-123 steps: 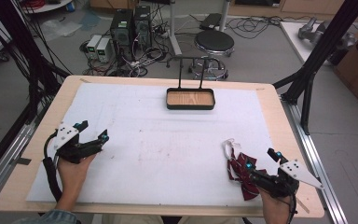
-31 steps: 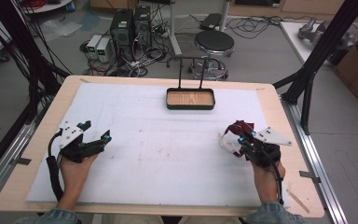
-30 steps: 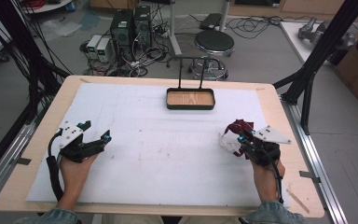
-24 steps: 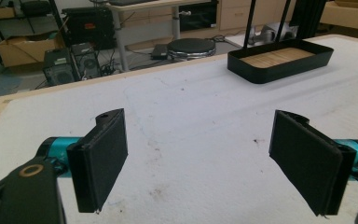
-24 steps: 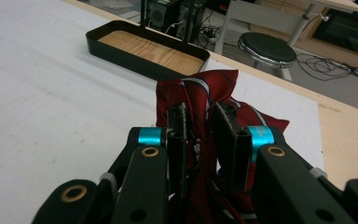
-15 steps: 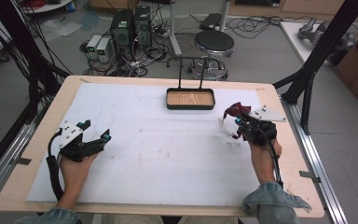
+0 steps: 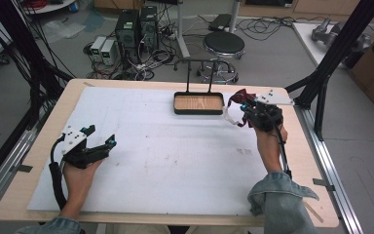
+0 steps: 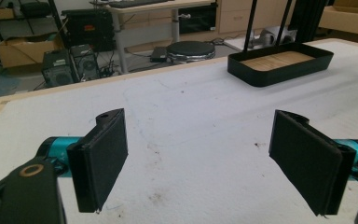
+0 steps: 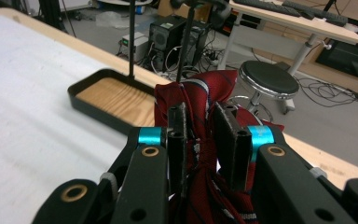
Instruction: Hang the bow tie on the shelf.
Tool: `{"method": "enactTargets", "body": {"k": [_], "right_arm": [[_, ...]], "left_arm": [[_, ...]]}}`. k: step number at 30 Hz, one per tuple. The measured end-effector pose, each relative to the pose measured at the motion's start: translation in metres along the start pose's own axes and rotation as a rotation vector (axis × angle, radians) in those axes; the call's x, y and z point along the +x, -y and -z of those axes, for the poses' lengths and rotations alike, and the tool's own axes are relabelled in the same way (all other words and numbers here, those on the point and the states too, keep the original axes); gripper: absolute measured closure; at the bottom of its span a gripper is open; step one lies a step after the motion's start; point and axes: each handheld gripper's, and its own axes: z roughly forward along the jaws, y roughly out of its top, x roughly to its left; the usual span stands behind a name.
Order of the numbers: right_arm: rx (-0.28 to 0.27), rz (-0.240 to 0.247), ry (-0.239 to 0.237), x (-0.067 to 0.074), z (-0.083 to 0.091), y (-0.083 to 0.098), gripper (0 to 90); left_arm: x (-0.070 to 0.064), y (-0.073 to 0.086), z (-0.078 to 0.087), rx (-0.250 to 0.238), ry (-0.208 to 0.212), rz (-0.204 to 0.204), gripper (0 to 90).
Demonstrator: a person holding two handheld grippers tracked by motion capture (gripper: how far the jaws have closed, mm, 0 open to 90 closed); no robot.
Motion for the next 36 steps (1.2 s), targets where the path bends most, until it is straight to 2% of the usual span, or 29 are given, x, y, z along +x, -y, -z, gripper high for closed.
{"method": "enactTargets", "body": {"k": [3, 4, 7, 10, 11, 13, 15, 18, 20, 26, 34, 36], "right_arm": [[-0.005, -0.002, 0.003, -0.003, -0.007, -0.009, 75.2], [-0.035, -0.001, 0.006, -0.003, -0.010, -0.014, 75.2], [-0.026, -0.004, 0.004, -0.005, -0.015, -0.018, 75.2], [-0.039, -0.007, 0.003, -0.009, -0.022, -0.022, 75.3], [-0.061, -0.009, 0.003, -0.011, -0.026, -0.022, 75.2], [-0.054, -0.032, -0.005, -0.013, -0.031, -0.022, 75.2], [-0.061, -0.032, -0.001, -0.016, -0.036, -0.022, 75.2], [-0.064, -0.032, 0.002, -0.018, -0.039, -0.024, 75.2], [-0.086, -0.020, 0.006, -0.020, -0.042, -0.030, 75.3], [-0.112, -0.027, 0.000, -0.022, -0.046, -0.038, 75.2], [-0.121, -0.026, 0.005, -0.024, -0.059, -0.045, 75.2], [-0.123, -0.039, 0.007, -0.026, -0.062, -0.046, 75.2]], "left_arm": [[0.001, 0.000, 0.000, -0.001, 0.003, 0.005, 19.5], [0.001, 0.000, 0.000, -0.002, 0.002, 0.006, 19.5], [0.001, 0.001, -0.001, 0.004, 0.005, 0.005, 19.5], [0.001, 0.001, -0.001, 0.007, 0.004, 0.006, 19.5], [0.001, 0.001, -0.001, 0.007, 0.004, 0.006, 19.5], [0.002, 0.001, -0.002, 0.008, 0.004, 0.007, 19.5], [0.003, 0.002, -0.002, 0.014, 0.006, 0.012, 19.4], [0.004, 0.002, -0.001, 0.012, 0.000, 0.018, 19.4], [0.005, 0.002, -0.001, 0.013, 0.000, 0.022, 19.4], [0.005, 0.003, -0.002, 0.017, 0.002, 0.025, 19.4], [0.006, 0.005, -0.001, 0.021, 0.000, 0.022, 19.5], [0.006, 0.006, -0.002, 0.024, 0.000, 0.027, 19.5]]}}
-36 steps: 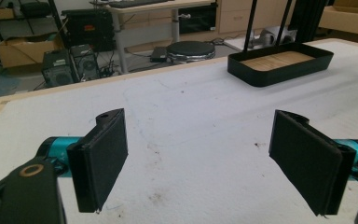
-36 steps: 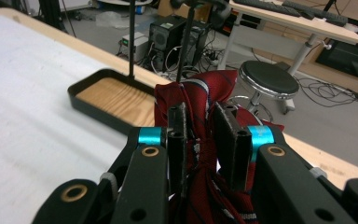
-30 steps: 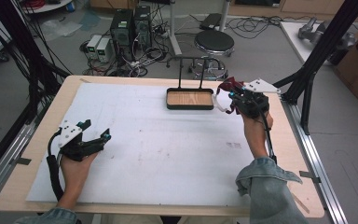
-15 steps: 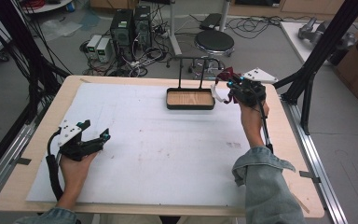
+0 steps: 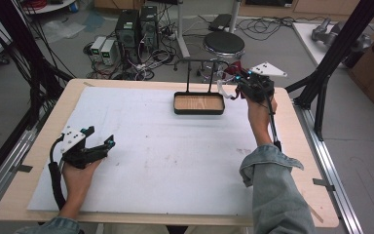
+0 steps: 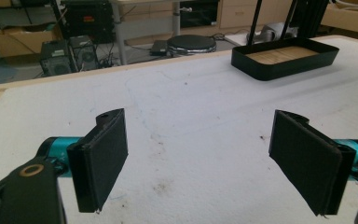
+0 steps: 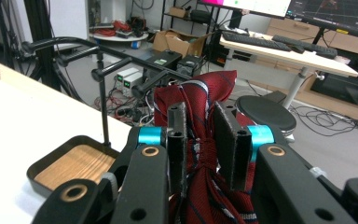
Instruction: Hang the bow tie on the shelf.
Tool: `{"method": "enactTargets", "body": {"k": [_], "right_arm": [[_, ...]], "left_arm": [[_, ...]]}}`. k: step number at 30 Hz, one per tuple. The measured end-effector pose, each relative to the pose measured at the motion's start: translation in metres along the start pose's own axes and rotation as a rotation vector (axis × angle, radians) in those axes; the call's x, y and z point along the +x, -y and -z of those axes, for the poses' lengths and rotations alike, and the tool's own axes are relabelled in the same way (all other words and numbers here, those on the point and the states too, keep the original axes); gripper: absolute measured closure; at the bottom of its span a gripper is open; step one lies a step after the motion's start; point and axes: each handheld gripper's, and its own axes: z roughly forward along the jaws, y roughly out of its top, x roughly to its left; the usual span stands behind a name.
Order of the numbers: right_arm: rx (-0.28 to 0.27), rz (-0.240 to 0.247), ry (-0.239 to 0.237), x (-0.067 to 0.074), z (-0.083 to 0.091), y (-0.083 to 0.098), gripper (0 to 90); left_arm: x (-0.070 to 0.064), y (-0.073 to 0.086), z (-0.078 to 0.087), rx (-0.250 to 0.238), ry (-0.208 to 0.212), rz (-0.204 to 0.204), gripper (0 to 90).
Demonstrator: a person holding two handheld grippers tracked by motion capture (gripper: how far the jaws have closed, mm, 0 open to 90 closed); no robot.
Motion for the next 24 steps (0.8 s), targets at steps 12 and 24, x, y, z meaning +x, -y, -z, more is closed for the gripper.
{"method": "enactTargets", "body": {"k": [12, 24], "right_arm": [[0.027, -0.075, 0.050, -0.020, -0.018, 0.004, 75.2], [0.114, -0.078, 0.070, -0.019, -0.044, 0.025, 75.0]], "left_arm": [[0.002, 0.001, 0.002, 0.000, -0.003, 0.002, 19.5], [0.003, 0.001, 0.002, 0.008, -0.002, 0.001, 19.5]]}}
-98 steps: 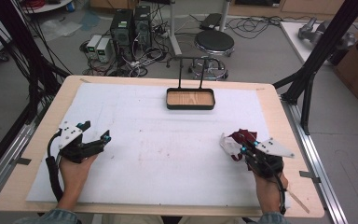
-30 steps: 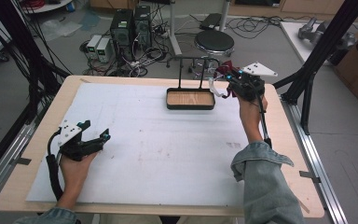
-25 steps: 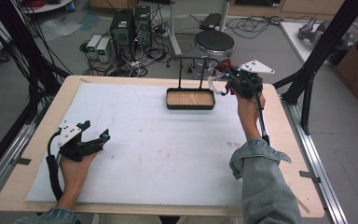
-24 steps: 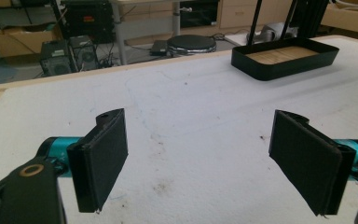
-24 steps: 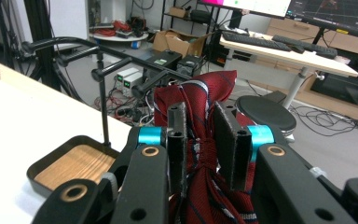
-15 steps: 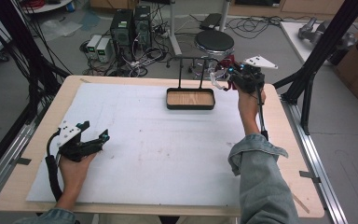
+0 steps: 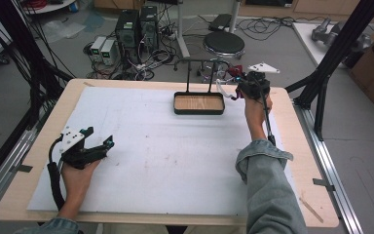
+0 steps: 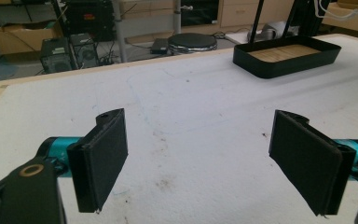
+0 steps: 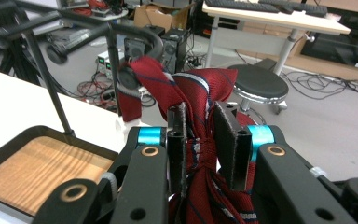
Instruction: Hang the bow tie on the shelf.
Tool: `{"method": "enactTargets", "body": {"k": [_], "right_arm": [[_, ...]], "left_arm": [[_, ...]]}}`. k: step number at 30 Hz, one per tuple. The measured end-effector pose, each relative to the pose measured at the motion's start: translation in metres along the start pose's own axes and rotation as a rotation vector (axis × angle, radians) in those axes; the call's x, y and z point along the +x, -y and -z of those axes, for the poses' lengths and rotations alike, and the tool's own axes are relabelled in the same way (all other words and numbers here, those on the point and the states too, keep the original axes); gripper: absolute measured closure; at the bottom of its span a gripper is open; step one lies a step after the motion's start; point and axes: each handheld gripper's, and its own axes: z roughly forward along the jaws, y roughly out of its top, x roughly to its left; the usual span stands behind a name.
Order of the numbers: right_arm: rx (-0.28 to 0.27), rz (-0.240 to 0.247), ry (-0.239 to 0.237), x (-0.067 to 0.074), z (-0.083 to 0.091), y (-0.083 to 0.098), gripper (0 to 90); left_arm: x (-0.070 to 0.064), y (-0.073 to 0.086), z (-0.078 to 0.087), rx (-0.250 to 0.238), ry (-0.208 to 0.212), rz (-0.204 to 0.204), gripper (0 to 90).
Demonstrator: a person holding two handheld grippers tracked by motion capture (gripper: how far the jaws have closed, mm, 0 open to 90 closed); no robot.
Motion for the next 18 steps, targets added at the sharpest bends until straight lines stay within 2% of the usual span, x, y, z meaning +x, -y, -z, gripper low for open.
{"method": "enactTargets", "body": {"k": [7, 11, 18], "right_arm": [[0.021, -0.018, -0.004, 0.000, -0.010, 0.007, 75.0], [0.025, -0.044, -0.013, 0.001, -0.017, 0.011, 74.9], [0.029, -0.047, -0.034, 0.006, -0.023, 0.015, 74.4]], "left_arm": [[0.000, 0.000, 0.000, 0.000, 0.001, 0.001, 19.5], [0.000, 0.000, 0.000, 0.000, 0.001, 0.002, 19.5], [0.000, 0.000, 0.000, 0.001, 0.001, 0.004, 19.5]]}}
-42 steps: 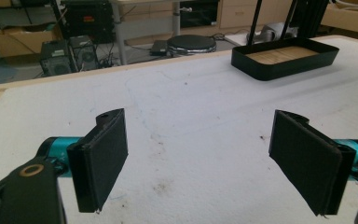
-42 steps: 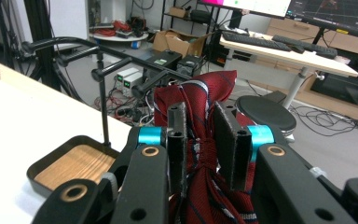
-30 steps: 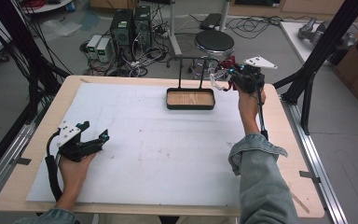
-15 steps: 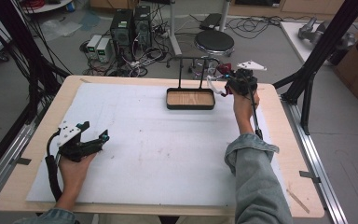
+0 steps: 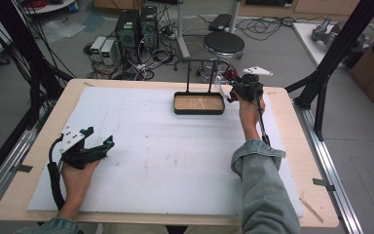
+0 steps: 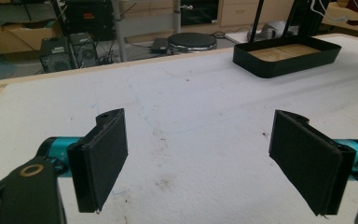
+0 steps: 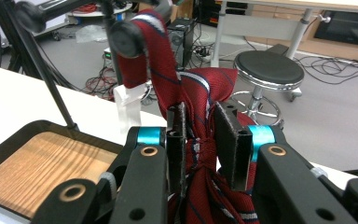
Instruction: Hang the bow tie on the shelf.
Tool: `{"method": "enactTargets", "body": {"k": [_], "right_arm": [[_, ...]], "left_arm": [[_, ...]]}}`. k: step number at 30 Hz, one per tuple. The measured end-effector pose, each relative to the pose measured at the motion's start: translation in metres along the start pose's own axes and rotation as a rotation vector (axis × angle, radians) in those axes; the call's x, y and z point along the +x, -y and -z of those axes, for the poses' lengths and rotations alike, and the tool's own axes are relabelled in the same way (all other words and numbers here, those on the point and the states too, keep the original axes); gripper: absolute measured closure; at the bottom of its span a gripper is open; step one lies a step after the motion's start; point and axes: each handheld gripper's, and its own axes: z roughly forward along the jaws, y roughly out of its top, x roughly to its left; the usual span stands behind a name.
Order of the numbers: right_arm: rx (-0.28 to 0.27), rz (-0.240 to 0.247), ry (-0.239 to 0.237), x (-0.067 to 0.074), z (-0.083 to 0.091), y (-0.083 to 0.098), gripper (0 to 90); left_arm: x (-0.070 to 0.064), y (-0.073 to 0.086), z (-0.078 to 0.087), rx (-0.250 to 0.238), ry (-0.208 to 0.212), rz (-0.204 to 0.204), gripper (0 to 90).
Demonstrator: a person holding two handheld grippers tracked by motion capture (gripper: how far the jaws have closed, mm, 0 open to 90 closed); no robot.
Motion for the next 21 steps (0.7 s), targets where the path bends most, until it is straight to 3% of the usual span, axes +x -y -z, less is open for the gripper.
{"method": "enactTargets", "body": {"k": [14, 21], "right_arm": [[-0.002, -0.027, -0.017, 0.0010, -0.0045, 0.0031, 72.5], [-0.002, -0.017, -0.019, 0.0020, -0.0040, 0.0025, 72.5]], "left_arm": [[0.0001, 0.0002, -0.0002, 0.001, 0.001, 0.001, 19.5], [-0.0001, 0.0002, -0.0001, 0.001, 0.002, 0.002, 19.5]]}}
